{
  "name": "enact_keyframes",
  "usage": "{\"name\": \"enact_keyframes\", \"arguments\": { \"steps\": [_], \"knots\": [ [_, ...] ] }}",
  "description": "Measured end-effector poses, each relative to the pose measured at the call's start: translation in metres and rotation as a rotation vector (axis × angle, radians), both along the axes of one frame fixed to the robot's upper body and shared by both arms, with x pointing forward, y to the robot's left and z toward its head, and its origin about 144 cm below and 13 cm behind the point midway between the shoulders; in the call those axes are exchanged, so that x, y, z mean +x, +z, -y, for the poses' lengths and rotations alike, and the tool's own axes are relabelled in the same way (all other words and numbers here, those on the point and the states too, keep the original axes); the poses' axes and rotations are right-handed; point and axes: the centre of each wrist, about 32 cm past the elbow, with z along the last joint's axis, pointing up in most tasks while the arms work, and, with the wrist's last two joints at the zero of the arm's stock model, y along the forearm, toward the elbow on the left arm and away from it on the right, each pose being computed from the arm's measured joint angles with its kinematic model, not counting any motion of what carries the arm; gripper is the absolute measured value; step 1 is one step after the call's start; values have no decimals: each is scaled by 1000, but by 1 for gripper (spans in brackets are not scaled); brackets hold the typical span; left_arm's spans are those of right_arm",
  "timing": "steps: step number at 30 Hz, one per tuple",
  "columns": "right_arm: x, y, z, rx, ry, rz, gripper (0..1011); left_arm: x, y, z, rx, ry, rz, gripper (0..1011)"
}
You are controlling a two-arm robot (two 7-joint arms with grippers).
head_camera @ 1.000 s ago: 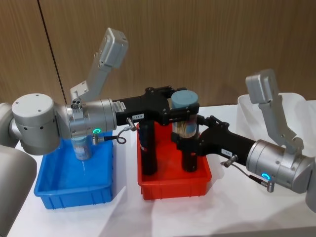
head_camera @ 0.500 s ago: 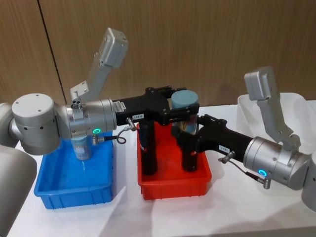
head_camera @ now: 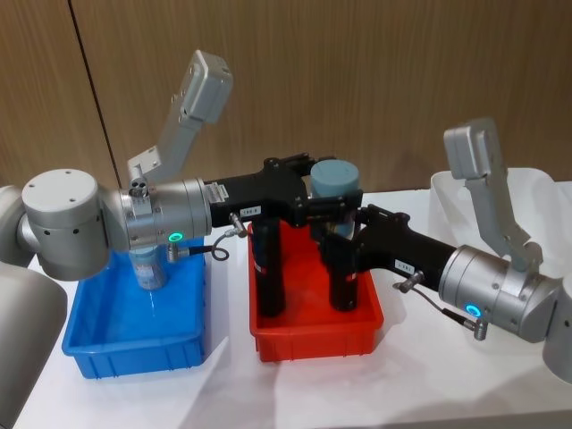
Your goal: Pick the cotton swabs from the blue box and place them into the white box.
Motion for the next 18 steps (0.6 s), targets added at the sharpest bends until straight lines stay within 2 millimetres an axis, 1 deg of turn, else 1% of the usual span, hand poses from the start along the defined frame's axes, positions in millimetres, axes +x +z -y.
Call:
{"name": "enact_keyframes", "arguments": {
  "steps": [2,5,6,8,18],
  "knots": [
    [0,0,0,2,0,0,622,0,0,0,0,0,0,838],
    [0,0,0,3,1,1,622,0,0,0,0,0,0,943],
    [0,0,0,3,1,1,622,0,0,0,0,0,0,943],
    [0,0,-1,3,2,4,622,0,0,0,0,0,0,996],
    [-1,-1,0,6,-3,4,622,0,0,0,0,0,0,1004]
  ]
}}
